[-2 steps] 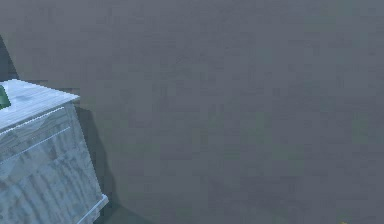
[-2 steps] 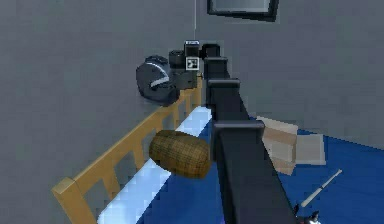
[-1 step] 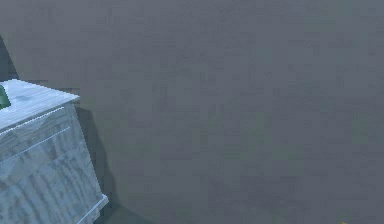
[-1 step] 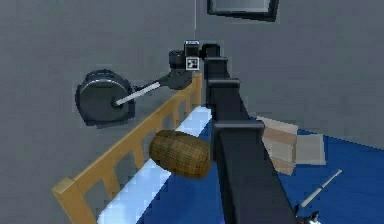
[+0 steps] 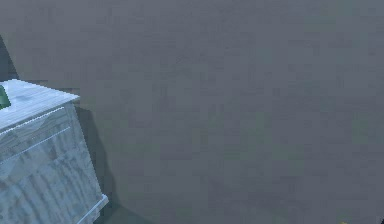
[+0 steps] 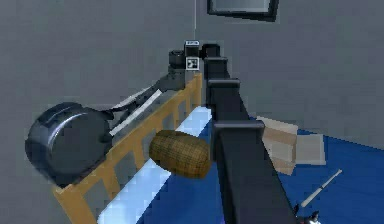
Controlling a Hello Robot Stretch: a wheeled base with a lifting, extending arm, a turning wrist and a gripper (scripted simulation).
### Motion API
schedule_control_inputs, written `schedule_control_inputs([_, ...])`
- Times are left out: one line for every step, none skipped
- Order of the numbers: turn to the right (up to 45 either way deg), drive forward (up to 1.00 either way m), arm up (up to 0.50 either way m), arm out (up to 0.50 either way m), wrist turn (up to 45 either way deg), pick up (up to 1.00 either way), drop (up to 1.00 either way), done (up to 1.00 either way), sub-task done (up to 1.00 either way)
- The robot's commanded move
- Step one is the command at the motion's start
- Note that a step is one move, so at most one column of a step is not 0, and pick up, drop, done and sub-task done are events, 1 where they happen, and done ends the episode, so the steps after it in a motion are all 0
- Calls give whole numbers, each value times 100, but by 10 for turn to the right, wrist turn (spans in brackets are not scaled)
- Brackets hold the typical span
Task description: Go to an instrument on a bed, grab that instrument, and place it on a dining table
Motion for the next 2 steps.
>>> schedule_control_inputs([0,0,0,0,-210,0,0,0,0])
schedule_control_inputs([0,0,0,-38,0,0,0,0,0])
